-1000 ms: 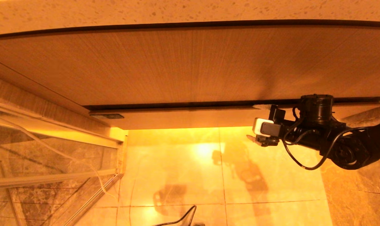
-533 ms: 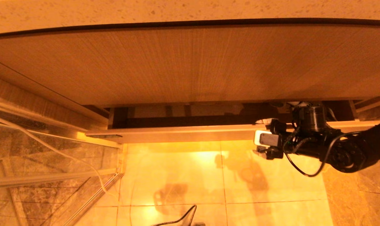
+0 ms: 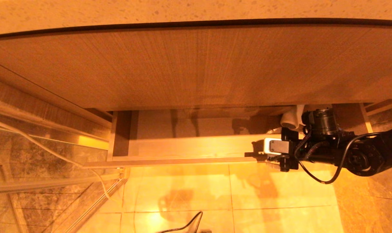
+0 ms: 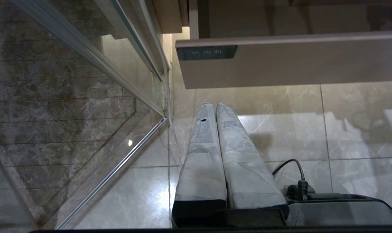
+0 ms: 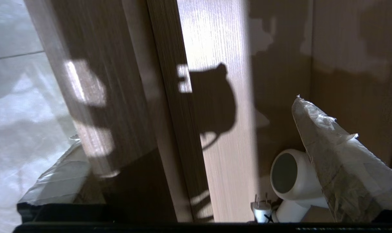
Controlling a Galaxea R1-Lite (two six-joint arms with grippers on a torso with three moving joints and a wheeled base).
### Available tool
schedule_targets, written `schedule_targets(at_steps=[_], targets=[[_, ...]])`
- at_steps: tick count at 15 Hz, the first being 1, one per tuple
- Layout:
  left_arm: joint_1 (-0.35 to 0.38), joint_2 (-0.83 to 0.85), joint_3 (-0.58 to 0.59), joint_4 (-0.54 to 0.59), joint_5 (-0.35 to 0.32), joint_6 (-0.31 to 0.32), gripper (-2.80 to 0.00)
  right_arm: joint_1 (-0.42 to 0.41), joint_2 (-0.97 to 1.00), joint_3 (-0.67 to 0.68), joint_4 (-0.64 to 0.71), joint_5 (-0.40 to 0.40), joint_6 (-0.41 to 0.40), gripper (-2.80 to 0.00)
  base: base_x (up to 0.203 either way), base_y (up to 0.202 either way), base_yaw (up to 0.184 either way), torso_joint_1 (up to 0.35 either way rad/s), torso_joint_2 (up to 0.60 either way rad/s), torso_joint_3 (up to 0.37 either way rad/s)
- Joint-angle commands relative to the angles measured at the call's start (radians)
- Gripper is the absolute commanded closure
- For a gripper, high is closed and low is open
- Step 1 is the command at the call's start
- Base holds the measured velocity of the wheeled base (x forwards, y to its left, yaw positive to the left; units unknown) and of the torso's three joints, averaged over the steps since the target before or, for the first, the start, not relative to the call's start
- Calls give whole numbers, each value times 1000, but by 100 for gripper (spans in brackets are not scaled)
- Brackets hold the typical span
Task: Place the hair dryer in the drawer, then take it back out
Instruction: Pull open the drawer
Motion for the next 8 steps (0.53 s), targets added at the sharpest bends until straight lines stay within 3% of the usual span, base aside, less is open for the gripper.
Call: schedule_targets(at_steps=[1,4,8], targets=[[0,0,0,0,0,0,0,0,-41,4,17,-38,-14,-280,0,0,0,0,0,0],[0,0,0,0,0,0,0,0,-82,4,108,-81,-23,-280,0,0,0,0,0,0],[0,0,0,0,0,0,0,9,-97,-2,121,-114,-23,-280,0,0,0,0,0,0]])
